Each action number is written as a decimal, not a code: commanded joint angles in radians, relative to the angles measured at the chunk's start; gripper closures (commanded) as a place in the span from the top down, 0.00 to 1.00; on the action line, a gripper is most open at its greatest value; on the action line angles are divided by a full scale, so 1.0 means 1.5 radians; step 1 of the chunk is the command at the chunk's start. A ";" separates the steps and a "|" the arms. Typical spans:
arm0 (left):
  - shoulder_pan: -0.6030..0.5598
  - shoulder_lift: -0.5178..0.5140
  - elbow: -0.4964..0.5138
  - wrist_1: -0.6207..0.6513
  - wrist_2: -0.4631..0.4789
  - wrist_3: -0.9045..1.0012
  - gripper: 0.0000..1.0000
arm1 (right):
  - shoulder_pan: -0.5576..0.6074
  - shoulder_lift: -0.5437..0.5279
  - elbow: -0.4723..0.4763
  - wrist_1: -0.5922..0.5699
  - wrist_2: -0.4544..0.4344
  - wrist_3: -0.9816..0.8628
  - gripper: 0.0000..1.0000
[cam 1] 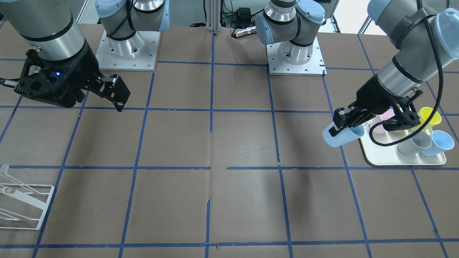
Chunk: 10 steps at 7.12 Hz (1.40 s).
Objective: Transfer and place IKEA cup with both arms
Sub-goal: 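Lower the cup onto the white tray with the left gripper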
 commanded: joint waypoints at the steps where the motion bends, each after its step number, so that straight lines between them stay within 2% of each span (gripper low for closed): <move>1: 0.068 0.003 0.002 -0.046 0.151 0.220 0.00 | -0.002 -0.002 0.006 -0.024 -0.011 0.001 1.00; 2: 0.110 -0.017 -0.004 -0.037 0.200 0.309 0.00 | -0.005 -0.008 0.007 -0.022 -0.012 -0.004 1.00; 4: 0.153 -0.049 -0.012 -0.001 0.216 0.397 0.00 | -0.007 -0.011 -0.006 -0.029 0.014 -0.013 1.00; 5: 0.164 -0.073 -0.016 0.032 0.217 0.415 0.00 | -0.010 -0.010 -0.007 -0.030 0.052 -0.034 1.00; 8: 0.193 -0.141 -0.041 0.157 0.217 0.434 0.00 | -0.012 -0.011 0.001 -0.023 0.054 -0.058 1.00; 10: 0.200 -0.157 -0.044 0.166 0.227 0.440 0.00 | -0.009 -0.009 0.007 -0.030 0.060 -0.060 1.00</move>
